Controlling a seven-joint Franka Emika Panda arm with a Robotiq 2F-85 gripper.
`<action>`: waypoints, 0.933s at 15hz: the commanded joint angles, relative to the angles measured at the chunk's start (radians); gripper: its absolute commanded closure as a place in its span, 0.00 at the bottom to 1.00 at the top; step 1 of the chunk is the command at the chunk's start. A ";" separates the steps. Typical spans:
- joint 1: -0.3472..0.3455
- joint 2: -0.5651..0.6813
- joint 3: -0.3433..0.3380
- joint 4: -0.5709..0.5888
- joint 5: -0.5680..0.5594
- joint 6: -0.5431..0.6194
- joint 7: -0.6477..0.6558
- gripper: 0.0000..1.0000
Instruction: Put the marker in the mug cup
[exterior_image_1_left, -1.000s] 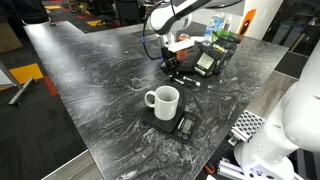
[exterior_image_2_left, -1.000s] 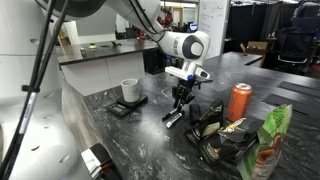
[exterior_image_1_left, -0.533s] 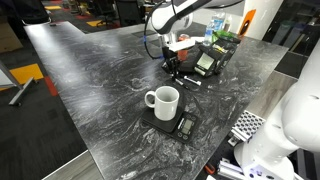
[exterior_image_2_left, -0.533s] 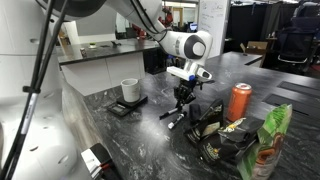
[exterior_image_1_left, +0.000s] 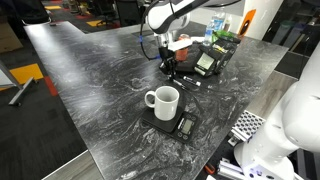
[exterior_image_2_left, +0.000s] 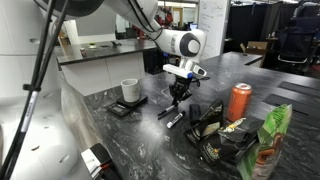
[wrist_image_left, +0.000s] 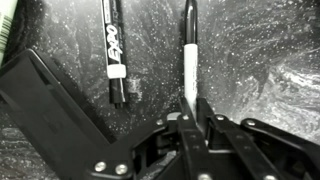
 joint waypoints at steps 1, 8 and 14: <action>0.009 -0.046 0.018 -0.025 -0.027 0.033 -0.061 0.97; 0.038 -0.154 0.035 -0.095 -0.168 0.224 -0.063 0.97; 0.046 -0.209 0.039 -0.130 -0.168 0.372 -0.078 0.90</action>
